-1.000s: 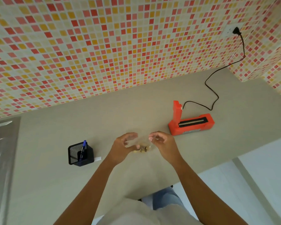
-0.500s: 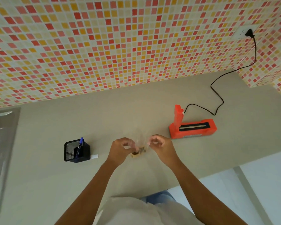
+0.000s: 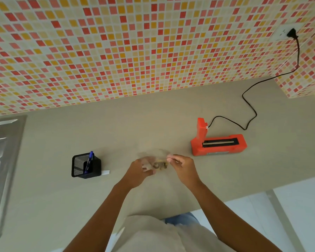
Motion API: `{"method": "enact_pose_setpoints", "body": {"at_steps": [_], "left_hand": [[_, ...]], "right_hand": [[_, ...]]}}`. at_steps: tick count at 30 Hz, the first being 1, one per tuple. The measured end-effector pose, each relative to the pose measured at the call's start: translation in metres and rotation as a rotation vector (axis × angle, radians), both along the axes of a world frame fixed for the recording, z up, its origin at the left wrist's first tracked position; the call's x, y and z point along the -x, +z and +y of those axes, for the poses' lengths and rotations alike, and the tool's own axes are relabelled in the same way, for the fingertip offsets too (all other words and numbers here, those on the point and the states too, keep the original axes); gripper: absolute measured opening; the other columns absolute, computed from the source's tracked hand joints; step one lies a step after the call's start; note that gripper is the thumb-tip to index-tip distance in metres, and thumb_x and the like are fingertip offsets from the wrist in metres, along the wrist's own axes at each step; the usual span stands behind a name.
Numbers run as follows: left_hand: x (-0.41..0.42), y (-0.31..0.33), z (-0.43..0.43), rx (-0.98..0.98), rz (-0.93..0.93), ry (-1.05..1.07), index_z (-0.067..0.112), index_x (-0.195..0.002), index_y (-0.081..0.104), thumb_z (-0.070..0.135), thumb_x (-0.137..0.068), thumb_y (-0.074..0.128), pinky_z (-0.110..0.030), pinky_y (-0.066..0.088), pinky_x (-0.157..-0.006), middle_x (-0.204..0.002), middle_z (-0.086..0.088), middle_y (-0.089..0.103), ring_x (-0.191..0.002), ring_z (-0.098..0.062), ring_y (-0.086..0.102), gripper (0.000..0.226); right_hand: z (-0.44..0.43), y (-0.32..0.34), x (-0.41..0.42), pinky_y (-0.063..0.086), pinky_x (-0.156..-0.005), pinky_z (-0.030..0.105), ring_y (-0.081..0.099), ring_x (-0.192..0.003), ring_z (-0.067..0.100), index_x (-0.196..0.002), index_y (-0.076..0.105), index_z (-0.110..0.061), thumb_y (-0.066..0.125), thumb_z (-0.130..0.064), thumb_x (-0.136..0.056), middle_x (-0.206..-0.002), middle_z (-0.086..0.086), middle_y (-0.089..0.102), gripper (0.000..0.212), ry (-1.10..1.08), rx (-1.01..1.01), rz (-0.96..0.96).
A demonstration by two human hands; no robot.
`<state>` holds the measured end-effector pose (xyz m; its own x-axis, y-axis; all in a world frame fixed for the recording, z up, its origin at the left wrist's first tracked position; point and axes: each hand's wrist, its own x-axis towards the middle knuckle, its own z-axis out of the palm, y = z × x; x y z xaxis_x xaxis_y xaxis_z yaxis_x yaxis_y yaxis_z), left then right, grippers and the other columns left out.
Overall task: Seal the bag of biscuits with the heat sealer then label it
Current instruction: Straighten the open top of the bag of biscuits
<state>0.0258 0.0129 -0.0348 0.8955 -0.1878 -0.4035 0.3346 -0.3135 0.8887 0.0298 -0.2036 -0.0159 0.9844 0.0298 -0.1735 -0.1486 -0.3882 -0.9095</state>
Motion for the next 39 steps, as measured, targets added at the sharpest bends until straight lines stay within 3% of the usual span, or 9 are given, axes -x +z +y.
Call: {"method": "enact_pose_setpoints", "body": {"at_steps": [5,8,10,12,15,20,25,31,39], "left_hand": [[-0.004,-0.004,-0.004,-0.023,-0.001,0.033,0.032,-0.074,0.073,0.011,-0.076,0.082,-0.034,0.052,-0.087,-0.104,0.016,0.073,-0.104,-0.015,0.066,0.023],[-0.004,-0.003,-0.007,-0.037,-0.007,0.007,0.027,-0.079,0.072,0.015,-0.076,0.082,-0.028,0.049,-0.081,-0.099,0.011,0.074,-0.099,-0.013,0.066,0.016],[-0.002,-0.003,-0.009,-0.057,-0.033,-0.01,0.028,-0.088,0.074,0.02,-0.077,0.081,-0.025,0.047,-0.08,-0.093,0.012,0.075,-0.094,-0.011,0.066,0.015],[-0.001,-0.002,-0.01,-0.078,-0.045,-0.015,0.028,-0.094,0.075,0.026,-0.079,0.08,-0.026,0.048,-0.083,-0.092,0.012,0.075,-0.093,-0.012,0.067,0.016],[0.0,-0.006,-0.008,-0.035,0.003,0.028,0.024,-0.093,0.076,0.03,-0.081,0.075,-0.033,0.05,-0.079,-0.09,0.004,0.075,-0.085,-0.018,0.069,0.013],[0.006,-0.01,-0.011,-0.011,0.086,0.109,0.013,-0.088,0.078,0.018,-0.091,0.066,-0.039,0.057,-0.081,-0.084,-0.005,0.075,-0.08,-0.023,0.071,0.013],[0.009,-0.022,-0.01,-0.035,0.13,0.163,0.013,-0.085,0.079,0.015,-0.088,0.07,-0.043,0.06,-0.075,-0.083,-0.01,0.076,-0.079,-0.032,0.071,0.01],[0.009,-0.023,-0.015,-0.071,0.162,0.186,0.006,-0.088,0.077,0.012,-0.084,0.074,-0.021,0.052,-0.051,-0.078,-0.01,0.076,-0.055,-0.008,0.066,0.008],[0.0,-0.029,-0.005,-0.101,0.201,0.111,0.01,-0.077,0.073,0.004,-0.074,0.082,-0.027,0.058,-0.06,-0.079,-0.017,0.075,-0.067,-0.023,0.072,0.011]], "right_hand": [[-0.007,-0.004,0.001,0.048,-0.082,0.009,0.068,-0.089,-0.01,-0.105,0.077,-0.01,0.071,-0.008,-0.089,-0.094,-0.016,0.074,0.017,0.02,-0.065,0.055],[-0.009,-0.011,0.004,0.053,-0.092,0.025,0.068,-0.103,0.003,-0.11,0.072,-0.025,0.074,-0.007,-0.085,-0.104,-0.014,0.073,0.031,0.141,-0.067,0.2],[-0.008,-0.013,0.005,0.053,-0.093,0.031,0.068,-0.103,0.012,-0.097,0.068,-0.034,0.078,-0.007,-0.081,-0.105,-0.007,0.073,0.033,0.158,-0.039,0.217],[-0.006,-0.013,0.003,0.053,-0.086,0.021,0.068,-0.095,0.013,-0.08,0.063,-0.035,0.081,-0.011,-0.079,-0.103,0.001,0.074,0.031,0.127,-0.02,0.196],[-0.003,-0.016,0.0,0.048,-0.076,0.01,0.065,-0.088,0.009,-0.088,0.071,-0.025,0.082,-0.015,-0.079,-0.102,0.006,0.073,0.018,0.127,-0.023,0.214],[-0.001,-0.023,-0.003,0.057,-0.081,0.03,0.072,-0.09,0.02,-0.094,0.074,-0.016,0.083,-0.013,-0.077,-0.095,0.007,0.076,0.02,0.151,-0.05,0.323],[-0.003,-0.031,-0.001,0.057,-0.078,0.027,0.073,-0.074,0.013,-0.079,0.075,-0.016,0.083,-0.009,-0.075,-0.08,0.006,0.078,0.011,0.03,-0.003,0.328],[-0.002,-0.041,0.001,0.058,-0.076,0.024,0.073,-0.075,0.015,-0.078,0.075,-0.017,0.082,-0.012,-0.076,-0.079,0.004,0.078,0.009,-0.001,0.081,0.328],[-0.003,-0.047,-0.004,0.05,-0.066,0.012,0.064,-0.068,0.006,-0.084,0.073,-0.011,0.084,-0.014,-0.076,-0.078,0.003,0.073,0.013,0.058,0.108,0.34]]}}
